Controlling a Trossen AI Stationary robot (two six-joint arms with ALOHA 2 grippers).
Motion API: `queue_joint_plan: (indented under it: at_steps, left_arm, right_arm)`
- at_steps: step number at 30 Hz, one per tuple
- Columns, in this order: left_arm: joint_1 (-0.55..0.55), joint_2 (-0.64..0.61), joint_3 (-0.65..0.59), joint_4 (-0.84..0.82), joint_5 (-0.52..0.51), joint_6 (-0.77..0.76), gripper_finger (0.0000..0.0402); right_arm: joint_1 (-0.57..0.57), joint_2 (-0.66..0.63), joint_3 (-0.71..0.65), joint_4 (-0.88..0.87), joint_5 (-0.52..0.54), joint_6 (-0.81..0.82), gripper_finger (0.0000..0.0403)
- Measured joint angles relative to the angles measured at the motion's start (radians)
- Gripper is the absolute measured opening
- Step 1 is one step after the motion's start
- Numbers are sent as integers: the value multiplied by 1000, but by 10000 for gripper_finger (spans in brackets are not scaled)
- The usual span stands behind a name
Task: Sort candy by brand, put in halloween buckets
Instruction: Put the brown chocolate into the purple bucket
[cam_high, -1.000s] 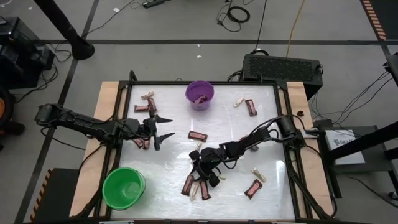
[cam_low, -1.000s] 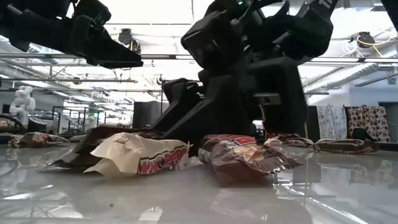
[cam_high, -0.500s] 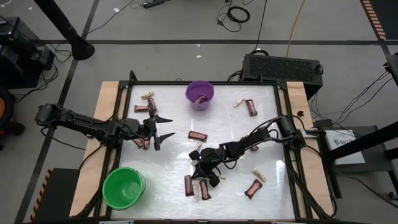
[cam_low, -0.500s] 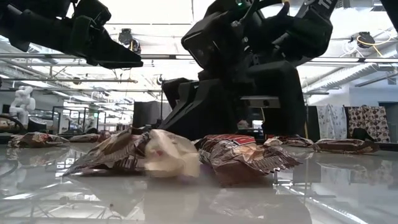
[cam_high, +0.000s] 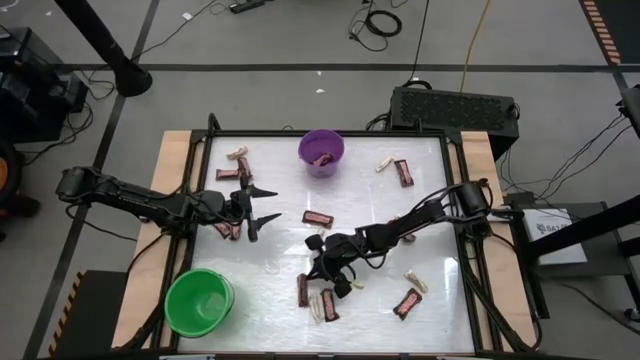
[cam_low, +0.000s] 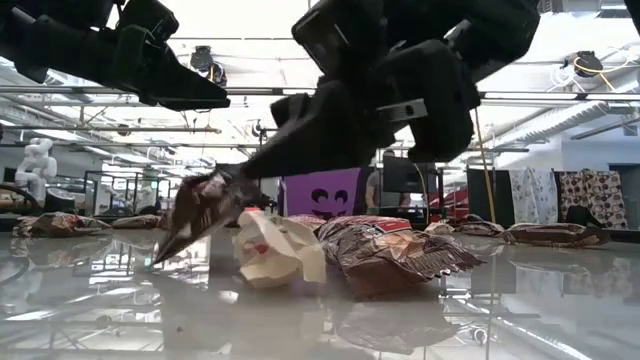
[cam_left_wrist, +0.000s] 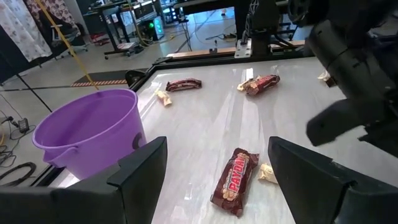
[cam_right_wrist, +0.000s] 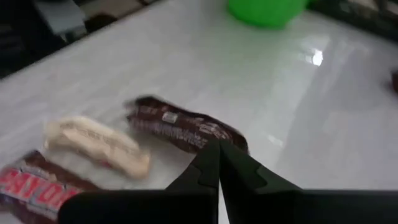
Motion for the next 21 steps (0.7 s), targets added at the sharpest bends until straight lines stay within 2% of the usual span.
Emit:
queue_joint_plan:
  at_steps: [6,11,16,21]
  left_arm:
    - [0,0,0,0,0,0,285]
    - [0,0,0,0,0,0,285]
    - [0,0,0,0,0,0,285]
    - [0,0,0,0,0,0,285]
  right_arm:
    - [-1,-22,0,-65,19,8,4]
    - [0,-22,0,-91,82,4,26]
    - [5,-22,0,-87,95,2,80]
    - [7,-21,0,-58,124,69,161]
